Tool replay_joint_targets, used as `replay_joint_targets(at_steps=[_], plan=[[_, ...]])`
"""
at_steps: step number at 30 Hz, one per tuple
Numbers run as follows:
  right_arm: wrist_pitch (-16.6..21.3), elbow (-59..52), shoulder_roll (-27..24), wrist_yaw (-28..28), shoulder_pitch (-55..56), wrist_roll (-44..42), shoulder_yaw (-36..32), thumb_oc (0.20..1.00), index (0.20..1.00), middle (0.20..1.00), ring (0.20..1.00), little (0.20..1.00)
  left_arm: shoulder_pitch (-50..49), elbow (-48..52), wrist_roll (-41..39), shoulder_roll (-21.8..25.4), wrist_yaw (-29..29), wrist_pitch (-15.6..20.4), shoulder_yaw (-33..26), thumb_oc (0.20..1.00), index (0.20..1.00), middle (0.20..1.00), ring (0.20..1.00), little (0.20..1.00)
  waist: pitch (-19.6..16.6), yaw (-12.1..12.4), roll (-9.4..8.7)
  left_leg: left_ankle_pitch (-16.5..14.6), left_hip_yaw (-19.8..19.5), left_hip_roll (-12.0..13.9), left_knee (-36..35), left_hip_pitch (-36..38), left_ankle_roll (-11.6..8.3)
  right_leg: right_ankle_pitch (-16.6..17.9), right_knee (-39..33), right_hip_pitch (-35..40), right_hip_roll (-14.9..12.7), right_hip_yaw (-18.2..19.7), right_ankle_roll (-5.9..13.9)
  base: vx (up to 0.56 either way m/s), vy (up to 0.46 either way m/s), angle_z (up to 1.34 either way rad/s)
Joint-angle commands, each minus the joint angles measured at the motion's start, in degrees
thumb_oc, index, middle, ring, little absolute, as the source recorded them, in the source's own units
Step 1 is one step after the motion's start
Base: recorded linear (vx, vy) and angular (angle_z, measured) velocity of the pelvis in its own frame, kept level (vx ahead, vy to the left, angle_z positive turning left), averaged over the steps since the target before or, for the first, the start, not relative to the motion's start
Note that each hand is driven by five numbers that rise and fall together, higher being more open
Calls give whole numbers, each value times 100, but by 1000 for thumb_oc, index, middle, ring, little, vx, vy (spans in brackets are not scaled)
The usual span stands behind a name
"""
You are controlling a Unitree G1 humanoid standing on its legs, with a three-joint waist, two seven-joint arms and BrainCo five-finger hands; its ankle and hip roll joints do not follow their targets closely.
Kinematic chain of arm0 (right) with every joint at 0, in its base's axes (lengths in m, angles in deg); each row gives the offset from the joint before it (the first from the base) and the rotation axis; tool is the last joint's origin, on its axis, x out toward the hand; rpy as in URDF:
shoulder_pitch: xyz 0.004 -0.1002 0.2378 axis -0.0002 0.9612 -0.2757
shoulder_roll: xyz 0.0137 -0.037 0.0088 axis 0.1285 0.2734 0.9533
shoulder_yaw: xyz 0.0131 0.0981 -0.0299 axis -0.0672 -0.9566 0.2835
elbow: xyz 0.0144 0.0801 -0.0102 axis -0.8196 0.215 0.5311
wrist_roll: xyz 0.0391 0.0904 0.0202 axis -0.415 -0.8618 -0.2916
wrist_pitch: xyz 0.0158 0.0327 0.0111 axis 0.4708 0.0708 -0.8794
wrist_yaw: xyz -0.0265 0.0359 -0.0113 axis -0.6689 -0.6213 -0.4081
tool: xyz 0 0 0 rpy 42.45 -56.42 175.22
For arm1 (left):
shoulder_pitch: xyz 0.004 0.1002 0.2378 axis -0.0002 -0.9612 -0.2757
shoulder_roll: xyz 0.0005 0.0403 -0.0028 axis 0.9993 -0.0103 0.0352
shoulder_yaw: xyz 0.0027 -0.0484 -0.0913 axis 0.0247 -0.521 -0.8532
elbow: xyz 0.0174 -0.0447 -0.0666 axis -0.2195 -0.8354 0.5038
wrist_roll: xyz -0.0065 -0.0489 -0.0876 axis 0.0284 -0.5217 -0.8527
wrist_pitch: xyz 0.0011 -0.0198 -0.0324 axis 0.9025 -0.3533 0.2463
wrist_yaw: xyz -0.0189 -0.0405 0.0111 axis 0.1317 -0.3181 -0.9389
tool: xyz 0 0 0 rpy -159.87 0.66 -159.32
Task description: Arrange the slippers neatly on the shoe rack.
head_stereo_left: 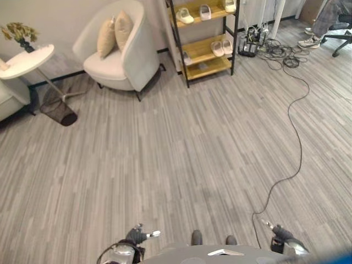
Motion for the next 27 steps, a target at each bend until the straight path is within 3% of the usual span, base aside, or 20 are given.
replay_joint_targets(at_steps=[1,3,4,5,8,9,10,11,12,14,15,16,17,19,22,23,24,25,26,27], plan=[[-87,111,-218,84,15,375,264,1000,1000,1000,1000,1000,175,119,68,33,206,136,185,1000,1000,1000,1000,1000,65,20,-57,-139,282,566,1048,-575,192,-389,113,414,-243,-11,310,158,-35,5],[-93,117,-190,77,-2,495,381,1000,1000,1000,1000,1000,138,168,65,33,183,140,167,1000,1000,1000,1000,1000,11,228,-75,-362,246,179,535,-861,308,-485,23,581,-221,44,373,315,18,18],[-79,80,-167,55,-30,465,391,1000,1000,1000,1000,1000,92,141,61,8,181,133,155,1000,1000,1000,1000,1000,-31,336,-44,-249,148,16,78,-869,315,-508,-28,658,-155,89,398,511,123,9],[-26,-20,-122,41,-134,436,462,1000,1000,1000,1000,1000,51,-11,81,-45,216,115,148,1000,1000,1000,1000,1000,-79,577,-19,-8,-98,-219,-947,-1077,263,-603,-171,915,-19,243,440,374,100,-5],[-56,-32,-54,36,-184,664,560,1000,1000,1000,1000,1000,-58,-298,66,-123,148,60,42,1000,1000,1000,1000,1000,-164,748,-70,147,-376,-277,-1472,-921,333,-729,-174,1131,18,429,506,451,144,-63],[-41,-245,69,-1,-154,906,662,1000,1000,1000,1000,1000,-276,-543,151,-121,143,-7,-144,1000,1000,1000,1000,1000,-381,809,-257,291,-492,-347,-1241,-682,610,-677,473,1133,-124,346,682,581,215,-127],[-42,-247,73,0,-151,906,663,1000,1000,1000,1000,1000,-278,-543,151,-118,143,-7,-144,1000,1000,1000,1000,1000,-382,810,-267,284,-486,-354,-1233,-684,613,-689,485,1129,-133,348,685,692,258,-115],[-12,-440,194,-52,-180,885,708,1000,1000,1000,1000,1000,-321,-552,176,-71,179,-17,-236,1000,1000,1000,1000,1000,-405,864,-398,92,-465,-341,-1181,-408,769,-116,1665,735,-279,311,1009,592,365,-53],[37,-818,300,-71,-353,959,906,1000,1000,1000,1000,1000,-203,-405,131,-17,215,-30,-187,1000,1000,1000,1000,1000,-156,675,-165,-255,-568,-118,-1264,348,1007,1232,3889,-303,-641,-35,1212,691,449,-52],[67,-947,363,-62,-411,1067,1008,1000,1000,1000,1000,1000,-120,-345,187,4,221,-36,-94,1000,1000,1000,1000,1000,-46,524,16,-370,-599,58,-1390,710,1054,982,4442,-883,-938,-514,1105,393,258,-19],[66,-949,364,-62,-411,1068,1010,1000,1000,1000,1000,1000,-120,-345,188,5,222,-36,-96,1000,1000,1000,1000,1000,-27,511,-5,-367,-606,35,-1400,734,1054,952,4475,-873,-966,-516,1107,733,-60,34],[51,-1045,381,-93,-392,1299,1163,1000,1000,1000,1000,1000,37,-234,303,74,221,5,12,1000,1000,1000,1000,1000,45,267,-42,-731,-720,163,-1745,1468,897,565,2545,-1226,-997,-841,1017,818,-177,43],[32,-1014,348,-88,-386,1388,1185,1000,1000,1000,1000,1000,94,-184,327,79,242,21,35,1000,1000,1000,1000,1000,46,197,-75,-864,-780,210,-1842,1672,814,626,1625,-1286,-977,-757,1058,980,-233,39],[-18,-912,290,-80,-335,1393,1105,1000,1000,1000,1000,1000,195,-160,392,81,296,59,45,1000,1000,1000,1000,1000,1,53,-126,-1064,-940,256,-1912,1908,712,946,586,-1445,-978,-312,1209,550,-179,6],[-81,-656,225,-65,-187,1463,1020,1000,1000,1000,1000,1000,266,-162,268,41,366,84,35,1000,1000,1000,1000,1000,-38,-10,-134,-1310,-1000,399,-1827,2152,619,1160,549,-1543,-904,41,1298,484,-188,27],[-102,-539,241,-13,-55,1448,929,1000,1000,1000,1000,1000,229,-174,268,17,351,77,32,1000,1000,1000,1000,1000,-110,-11,-174,-1432,-1096,458,-1734,2177,560,978,625,-1447,-841,120,1238,658,-366,1],[-116,-380,227,0,87,1407,833,1000,1000,1000,1000,1000,74,-210,313,-30,401,78,48,1000,1000,1000,1000,1000,-231,-42,-175,-1417,-1162,743,-1289,2218,387,691,977,-1402,-654,97,1060,636,-392,40],[-105,-299,198,3,139,1346,783,1000,1000,1000,1000,1000,54,-217,338,-50,388,68,79,1000,1000,1000,1000,1000,-246,-59,-118,-1207,-1146,910,-834,2084,272,490,1029,-1265,-519,34,938,593,-423,84],[-61,-262,176,24,92,1225,742,1000,1000,1000,1000,1000,77,-196,334,-61,400,64,112,1000,1000,1000,1000,1000,-222,-70,-109,-606,-1043,1077,-63,1738,106,361,952,-1059,-428,-74,780,295,-365,107],[-14,-250,133,74,67,1070,702,1000,1000,1000,1000,1000,144,-106,303,-56,424,49,145,1000,1000,1000,1000,1000,-127,-78,-224,-90,-806,1199,979,1000,136,293,885,-890,-460,-189,639,317,-566,118]])
